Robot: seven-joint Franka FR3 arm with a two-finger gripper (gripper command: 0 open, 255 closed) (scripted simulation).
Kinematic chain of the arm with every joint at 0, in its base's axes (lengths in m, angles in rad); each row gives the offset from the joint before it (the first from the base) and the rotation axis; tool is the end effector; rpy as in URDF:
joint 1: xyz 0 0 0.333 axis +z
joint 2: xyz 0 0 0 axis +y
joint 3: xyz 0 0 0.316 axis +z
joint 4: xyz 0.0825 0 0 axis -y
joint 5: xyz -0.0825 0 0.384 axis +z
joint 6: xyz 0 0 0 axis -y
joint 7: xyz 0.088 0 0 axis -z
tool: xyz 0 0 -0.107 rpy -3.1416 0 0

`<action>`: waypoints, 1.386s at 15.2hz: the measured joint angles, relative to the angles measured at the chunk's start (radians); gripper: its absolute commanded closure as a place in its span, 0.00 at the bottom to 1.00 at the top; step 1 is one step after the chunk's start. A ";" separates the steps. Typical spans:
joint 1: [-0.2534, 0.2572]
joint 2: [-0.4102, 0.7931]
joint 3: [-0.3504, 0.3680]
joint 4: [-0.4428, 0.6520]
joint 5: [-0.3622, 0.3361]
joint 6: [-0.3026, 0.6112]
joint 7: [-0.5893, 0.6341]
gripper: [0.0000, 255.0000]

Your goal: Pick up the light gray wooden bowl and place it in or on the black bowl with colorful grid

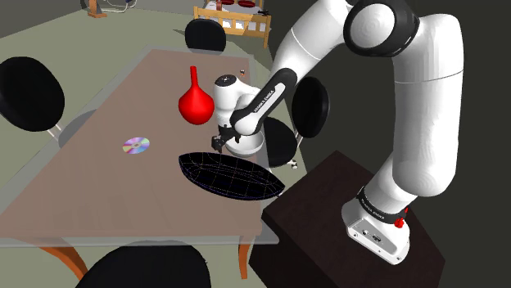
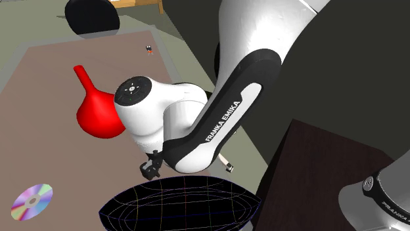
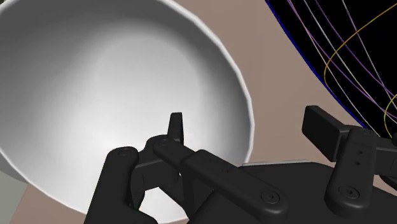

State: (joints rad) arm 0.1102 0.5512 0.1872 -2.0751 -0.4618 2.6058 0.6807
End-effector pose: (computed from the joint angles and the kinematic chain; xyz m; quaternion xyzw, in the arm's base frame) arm 0.5539 0.1806 0.1619 0.9977 -0.0059 0.0342 0.0588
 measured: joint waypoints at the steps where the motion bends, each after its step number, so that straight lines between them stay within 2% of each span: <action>1: 0.000 0.000 0.000 0.000 0.000 0.000 0.000 0.00; 3: 0.000 0.001 0.000 0.000 0.000 0.000 0.000 0.00; 4: 0.000 0.001 0.000 0.000 0.000 0.000 0.000 1.00; 14: 0.000 0.000 0.000 0.000 0.000 0.000 0.000 1.00; 21: -0.019 -0.067 0.027 -0.016 0.034 -0.050 -0.030 1.00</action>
State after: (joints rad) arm 0.0914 0.4839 0.2141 -2.0912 -0.4275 2.5559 0.6510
